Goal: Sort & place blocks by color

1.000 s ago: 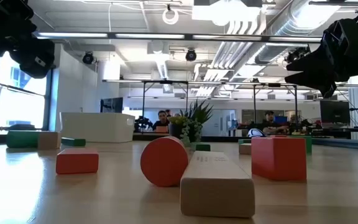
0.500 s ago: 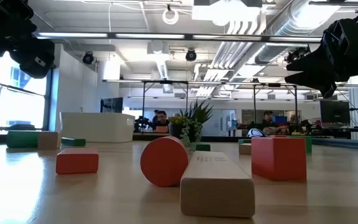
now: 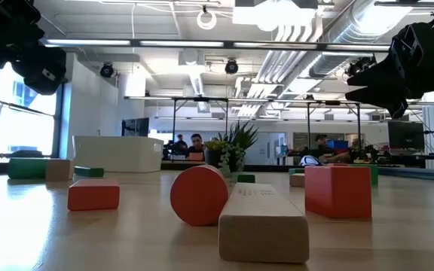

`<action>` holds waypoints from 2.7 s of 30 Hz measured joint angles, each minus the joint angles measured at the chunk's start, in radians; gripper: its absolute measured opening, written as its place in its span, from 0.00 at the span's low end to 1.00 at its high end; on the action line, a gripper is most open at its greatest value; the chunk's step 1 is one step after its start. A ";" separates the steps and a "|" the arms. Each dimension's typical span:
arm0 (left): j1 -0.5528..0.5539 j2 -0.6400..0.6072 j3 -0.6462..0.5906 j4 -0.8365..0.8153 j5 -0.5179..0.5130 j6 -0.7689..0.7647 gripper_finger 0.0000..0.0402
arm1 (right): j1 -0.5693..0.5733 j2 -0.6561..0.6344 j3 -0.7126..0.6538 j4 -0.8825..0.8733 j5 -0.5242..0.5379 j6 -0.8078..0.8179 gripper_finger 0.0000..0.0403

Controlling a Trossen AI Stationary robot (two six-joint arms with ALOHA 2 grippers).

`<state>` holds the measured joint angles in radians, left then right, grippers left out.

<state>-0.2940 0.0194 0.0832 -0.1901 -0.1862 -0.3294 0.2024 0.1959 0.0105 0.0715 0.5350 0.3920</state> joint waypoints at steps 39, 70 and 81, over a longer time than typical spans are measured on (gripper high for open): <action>0.000 0.000 0.000 0.000 0.000 0.000 0.36 | 0.000 0.000 0.000 0.000 0.000 0.000 0.47; 0.000 0.000 0.001 0.058 -0.061 0.097 0.36 | 0.000 0.000 0.000 0.000 0.016 0.000 0.47; 0.000 0.000 0.001 0.063 -0.065 0.097 0.36 | 0.000 0.000 0.000 0.060 -0.068 0.107 0.47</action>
<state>-0.2939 0.0196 0.0837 -0.1269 -0.2511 -0.2321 0.2028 0.1963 0.0102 0.1320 0.4673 0.4992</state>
